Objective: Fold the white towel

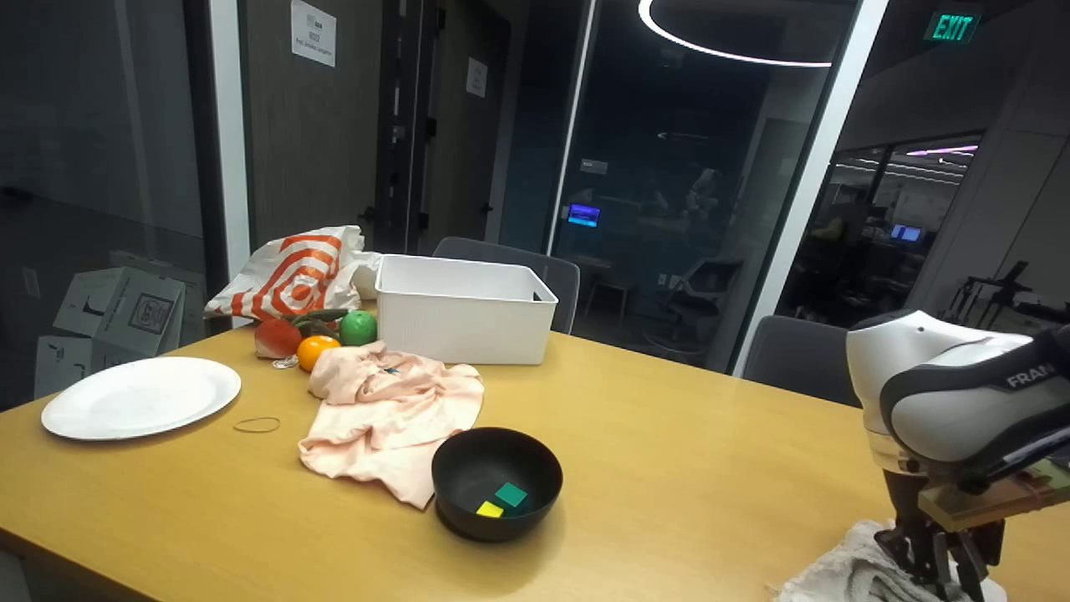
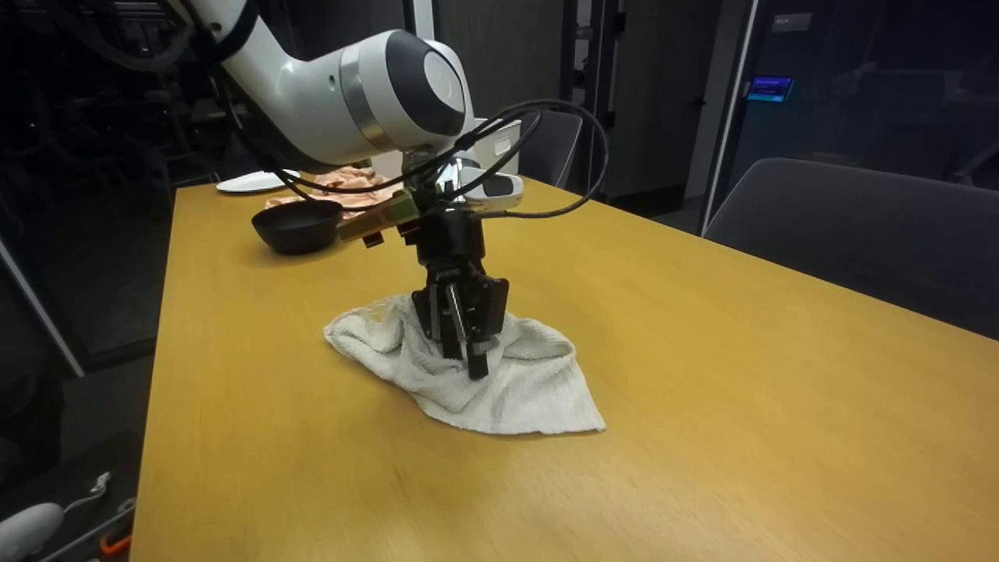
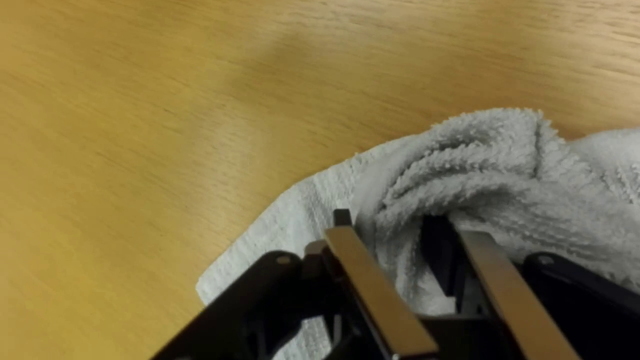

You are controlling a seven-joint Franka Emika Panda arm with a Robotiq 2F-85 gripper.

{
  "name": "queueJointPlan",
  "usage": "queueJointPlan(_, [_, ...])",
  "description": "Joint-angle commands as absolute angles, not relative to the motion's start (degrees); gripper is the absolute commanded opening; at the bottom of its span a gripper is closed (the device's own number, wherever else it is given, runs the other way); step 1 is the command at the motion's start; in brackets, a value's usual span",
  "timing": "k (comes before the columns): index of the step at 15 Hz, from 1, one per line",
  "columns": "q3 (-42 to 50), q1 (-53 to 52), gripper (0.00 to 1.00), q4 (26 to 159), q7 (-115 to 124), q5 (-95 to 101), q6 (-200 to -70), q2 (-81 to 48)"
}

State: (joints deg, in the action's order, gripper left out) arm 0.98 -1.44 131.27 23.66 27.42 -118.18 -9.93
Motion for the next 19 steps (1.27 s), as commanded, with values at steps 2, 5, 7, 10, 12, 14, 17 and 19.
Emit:
queueJointPlan(2, [1.8,-1.7,0.8,130.9,24.0,27.3,-116.2,-4.2])
queueJointPlan(5, [1.1,-1.3,1.0,129.8,20.7,23.4,-112.7,-0.8])
queueJointPlan(7, [0.7,-1.2,1.0,128.5,16.1,18.0,-109.1,1.6])
queueJointPlan(10, [0.1,-1.4,1.0,125.9,12.9,12.3,-104.5,4.2])
queueJointPlan(12, [-0.2,-1.4,1.0,124.2,12.3,9.6,-102.9,5.2])
queueJointPlan(14, [-0.5,-1.3,1.0,123.0,11.6,7.4,-101.9,5.8])
queueJointPlan(17, [-0.7,-1.0,1.0,123.7,12.2,7.7,-103.2,5.4])
queueJointPlan(19, [-0.6,-1.0,1.0,123.6,11.7,7.1,-102.9,5.6])
